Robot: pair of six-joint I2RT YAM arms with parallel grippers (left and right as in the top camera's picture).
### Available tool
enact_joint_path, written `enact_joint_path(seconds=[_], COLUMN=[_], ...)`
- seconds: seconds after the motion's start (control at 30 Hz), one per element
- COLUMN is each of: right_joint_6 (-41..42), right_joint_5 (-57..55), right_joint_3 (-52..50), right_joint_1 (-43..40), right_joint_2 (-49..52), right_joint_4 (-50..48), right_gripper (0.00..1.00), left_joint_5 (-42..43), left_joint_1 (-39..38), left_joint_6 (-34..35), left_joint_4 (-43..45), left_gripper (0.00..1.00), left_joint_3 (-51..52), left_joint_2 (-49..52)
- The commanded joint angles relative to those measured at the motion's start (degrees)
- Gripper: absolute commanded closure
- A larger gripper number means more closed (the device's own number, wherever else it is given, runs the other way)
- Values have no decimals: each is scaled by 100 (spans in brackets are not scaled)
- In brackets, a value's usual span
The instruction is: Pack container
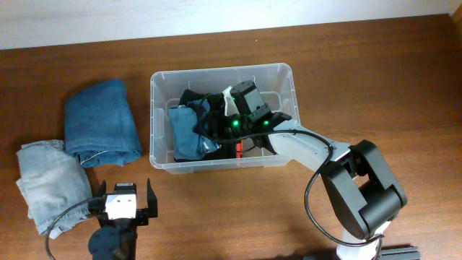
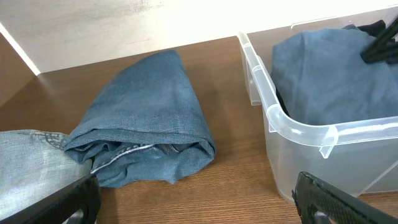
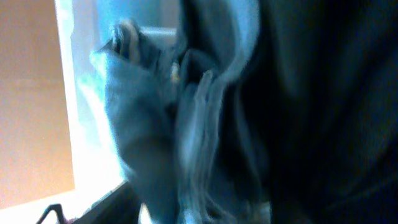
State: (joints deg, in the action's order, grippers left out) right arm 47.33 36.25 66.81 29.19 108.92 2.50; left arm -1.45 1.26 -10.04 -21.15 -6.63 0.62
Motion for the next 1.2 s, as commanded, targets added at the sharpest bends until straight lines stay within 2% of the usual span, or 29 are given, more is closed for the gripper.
enact_joint_path(seconds=[0.0, 0.07, 0.1, 0.27, 0.43, 0.53, 0.6, 0.67, 0.77, 0.97, 1.17], right_joint_6=[-400, -699, -809, -852, -1178, -1412, -1414, -1414, -1416, -1412, -1412], right_joint_5=[118, 35, 26, 13, -118, -1213, -2621, -3309, -3624, -3654, -3652], right_joint_3=[105, 160, 208, 407, 459, 487, 599, 640, 640, 638, 638], right_joint_1=[-85, -184, -251, -780, -1281, -1528, -1700, -1805, -2022, -2684, -2809], right_joint_2=[-98, -293, -400, -1167, -2177, -2942, -3648, -4065, -4498, -4824, -4607], right_joint_4=[-20, -24, -20, 127, 798, 1950, 3106, 3578, 3891, 4577, 4922], right_gripper=[18, 4, 1, 2, 2, 2, 2, 2, 2, 2, 2], left_joint_5=[44, 44, 44, 44, 44, 44, 44, 44, 44, 42, 221], left_joint_1=[4, 4, 4, 4, 4, 4, 4, 4, 4, 4, 2], left_joint_6=[7, 7, 7, 7, 7, 7, 7, 7, 7, 7, 11], left_joint_4=[11, 11, 11, 11, 11, 11, 11, 11, 11, 11, 94], left_gripper=[1, 0, 1, 0, 1, 1, 1, 1, 1, 1, 1], left_joint_3=[22, 22, 22, 22, 22, 22, 22, 22, 22, 22, 22], left_joint_2=[-28, -28, -28, -28, -28, -28, -28, -28, -28, -28, -28])
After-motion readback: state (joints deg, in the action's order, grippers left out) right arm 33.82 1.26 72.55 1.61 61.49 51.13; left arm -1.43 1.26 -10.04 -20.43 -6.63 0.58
